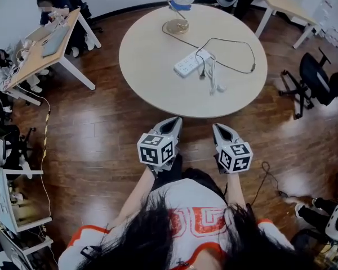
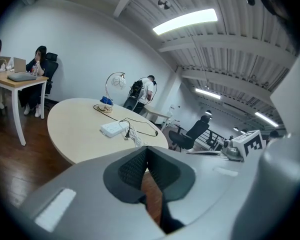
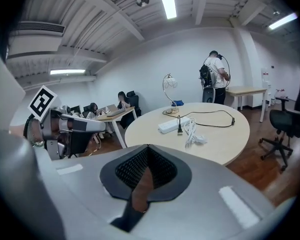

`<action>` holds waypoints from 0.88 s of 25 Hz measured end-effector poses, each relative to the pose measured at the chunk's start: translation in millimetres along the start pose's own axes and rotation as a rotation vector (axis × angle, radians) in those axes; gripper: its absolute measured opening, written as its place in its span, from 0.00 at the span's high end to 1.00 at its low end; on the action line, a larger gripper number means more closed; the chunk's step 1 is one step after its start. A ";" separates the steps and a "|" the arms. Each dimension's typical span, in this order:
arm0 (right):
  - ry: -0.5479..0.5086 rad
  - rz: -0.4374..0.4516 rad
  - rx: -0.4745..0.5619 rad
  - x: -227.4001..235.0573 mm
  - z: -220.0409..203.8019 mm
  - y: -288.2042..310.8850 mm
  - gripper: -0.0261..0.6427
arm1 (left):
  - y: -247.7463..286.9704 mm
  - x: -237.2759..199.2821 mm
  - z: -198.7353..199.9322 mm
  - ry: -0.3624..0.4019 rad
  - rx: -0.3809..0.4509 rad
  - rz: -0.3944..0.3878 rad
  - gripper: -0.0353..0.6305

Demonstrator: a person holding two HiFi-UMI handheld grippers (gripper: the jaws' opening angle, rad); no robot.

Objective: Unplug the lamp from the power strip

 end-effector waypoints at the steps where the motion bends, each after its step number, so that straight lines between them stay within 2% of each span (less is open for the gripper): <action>1: 0.002 0.005 -0.002 -0.9 -3.0 -2.3 0.96 | -2.8 0.7 -4.7 -0.003 -0.001 0.005 0.95; 7: 0.034 -0.020 0.001 2.6 -14.7 -21.4 0.96 | -10.1 4.6 -21.5 -0.016 -0.010 0.008 0.95; 15: 0.077 -0.052 0.004 13.8 -26.9 -37.3 0.96 | -2.6 26.3 -29.6 0.019 -0.036 -0.037 0.95; 22: 0.079 -0.053 0.012 21.6 -27.6 -42.9 0.96 | 2.7 36.4 -30.9 0.038 -0.041 -0.041 0.95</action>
Point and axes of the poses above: the fingertips, and each gripper's own axes: y forward along the fingers, x to its right, z out of its top, the point moved 1 cm from there along -y, backward along the fingers, and after that the axes turned 10 degrees about -z, right-handed, at the moved point
